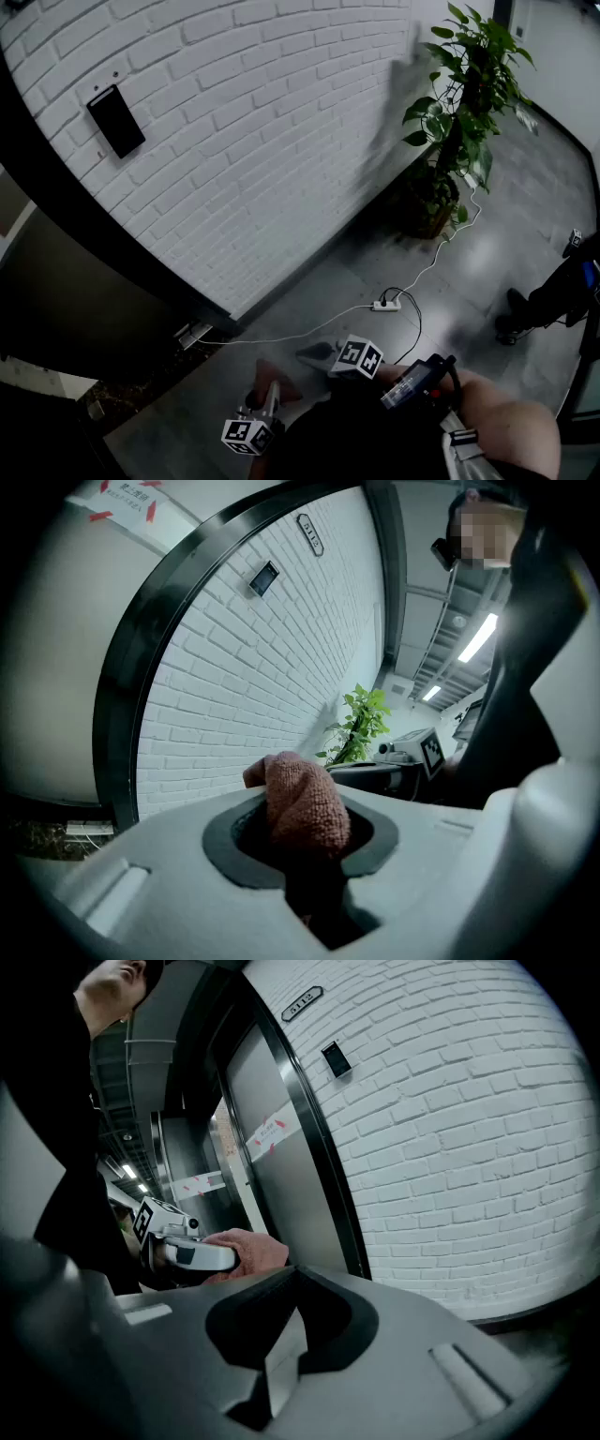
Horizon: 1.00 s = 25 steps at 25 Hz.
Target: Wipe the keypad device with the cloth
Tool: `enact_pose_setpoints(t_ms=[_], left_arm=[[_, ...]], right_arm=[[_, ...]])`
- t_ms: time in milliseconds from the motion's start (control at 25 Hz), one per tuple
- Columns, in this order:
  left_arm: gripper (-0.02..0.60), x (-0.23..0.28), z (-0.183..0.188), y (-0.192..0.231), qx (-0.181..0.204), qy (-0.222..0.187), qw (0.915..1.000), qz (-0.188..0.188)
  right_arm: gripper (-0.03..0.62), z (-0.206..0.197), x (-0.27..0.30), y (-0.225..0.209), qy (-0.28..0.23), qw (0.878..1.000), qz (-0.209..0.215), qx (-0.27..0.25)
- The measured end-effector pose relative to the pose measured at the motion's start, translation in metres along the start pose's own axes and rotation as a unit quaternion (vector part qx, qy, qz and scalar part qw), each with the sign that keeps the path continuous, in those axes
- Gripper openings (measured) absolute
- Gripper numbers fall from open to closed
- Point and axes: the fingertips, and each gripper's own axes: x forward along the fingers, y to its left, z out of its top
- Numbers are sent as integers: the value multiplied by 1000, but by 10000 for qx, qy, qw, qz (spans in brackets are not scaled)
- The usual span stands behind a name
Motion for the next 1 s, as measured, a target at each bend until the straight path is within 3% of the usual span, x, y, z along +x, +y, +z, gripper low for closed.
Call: enact_pose_setpoints(t_ms=[360,680,880,1000], left_arm=[[94,85,82,50,37,-197,9995,252],[94,107,143,97,192,-489,9958,751],[94,95,201,123,667,-796,9894,1014],[94,81,248,131,1267,-1176,9776,1200]], right_arm=[[2,69,21,-105,-228,9995,193,-134],[2,89,34,-149,-210,9990,387,-60],[2,105,47,-157,-296,9987,403,-120],[2,108,56,-157,-356,9976,488,-348]])
